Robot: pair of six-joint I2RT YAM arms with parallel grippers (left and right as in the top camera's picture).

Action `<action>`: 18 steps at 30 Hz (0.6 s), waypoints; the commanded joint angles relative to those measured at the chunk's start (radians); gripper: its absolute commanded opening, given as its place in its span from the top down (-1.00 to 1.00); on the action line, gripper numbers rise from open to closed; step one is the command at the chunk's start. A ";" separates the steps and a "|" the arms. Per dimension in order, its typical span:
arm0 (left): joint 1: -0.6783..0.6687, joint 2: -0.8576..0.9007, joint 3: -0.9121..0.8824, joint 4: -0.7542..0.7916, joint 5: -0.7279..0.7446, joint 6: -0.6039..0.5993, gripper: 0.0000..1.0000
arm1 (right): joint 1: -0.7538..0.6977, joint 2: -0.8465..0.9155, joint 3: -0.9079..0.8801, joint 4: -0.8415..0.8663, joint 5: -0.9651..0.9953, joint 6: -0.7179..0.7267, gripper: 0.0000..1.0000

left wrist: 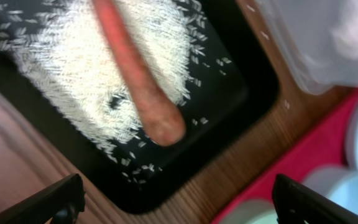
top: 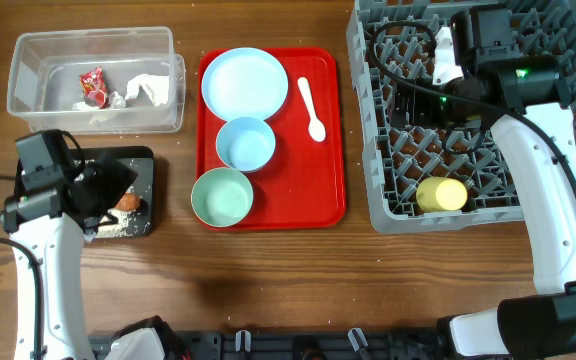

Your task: Sort waste into correct bins and load items into the dishwasher rack

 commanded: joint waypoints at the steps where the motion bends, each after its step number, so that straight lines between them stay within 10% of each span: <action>1: -0.060 -0.016 0.135 -0.003 0.254 0.209 -0.89 | -0.003 0.002 0.012 0.006 0.006 -0.010 -0.96; 11: -0.570 0.132 0.166 0.111 0.067 0.245 -0.86 | 0.000 0.002 0.005 0.069 -0.157 -0.010 -0.99; 18: -0.603 0.207 0.183 0.153 0.003 0.233 -0.87 | 0.125 0.020 -0.078 0.361 -0.322 0.110 -0.83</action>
